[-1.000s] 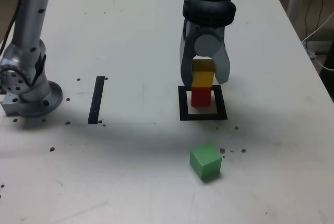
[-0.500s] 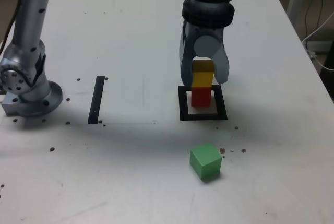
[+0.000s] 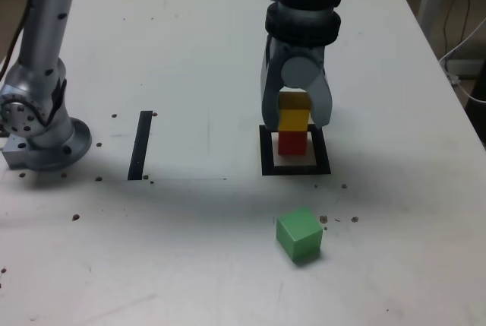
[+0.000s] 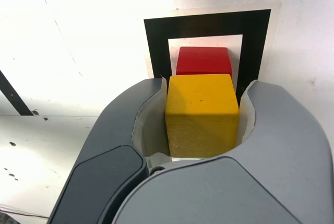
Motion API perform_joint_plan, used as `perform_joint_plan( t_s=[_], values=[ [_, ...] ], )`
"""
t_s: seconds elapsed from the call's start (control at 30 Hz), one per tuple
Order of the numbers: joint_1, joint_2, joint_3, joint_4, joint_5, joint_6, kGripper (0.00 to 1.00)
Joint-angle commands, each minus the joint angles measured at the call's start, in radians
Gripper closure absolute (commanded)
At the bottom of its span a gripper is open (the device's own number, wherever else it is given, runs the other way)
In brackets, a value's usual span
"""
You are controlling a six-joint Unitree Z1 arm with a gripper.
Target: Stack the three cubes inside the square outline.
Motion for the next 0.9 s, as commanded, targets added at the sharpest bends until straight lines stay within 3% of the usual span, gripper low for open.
perform_joint_plan(
  t_s=[0.0, 0.23, 0.6, 0.87],
  values=[
    [0.002, 0.005, 0.005, -0.009, -0.002, 0.004, 0.68],
    [0.002, 0.008, 0.018, -0.039, -0.013, 0.028, 0.14],
    [0.009, -0.016, 0.045, -0.054, -0.005, 0.029, 0.1],
    [-0.004, -0.127, 0.05, -0.054, 0.074, 0.014, 0.01]
  ],
)
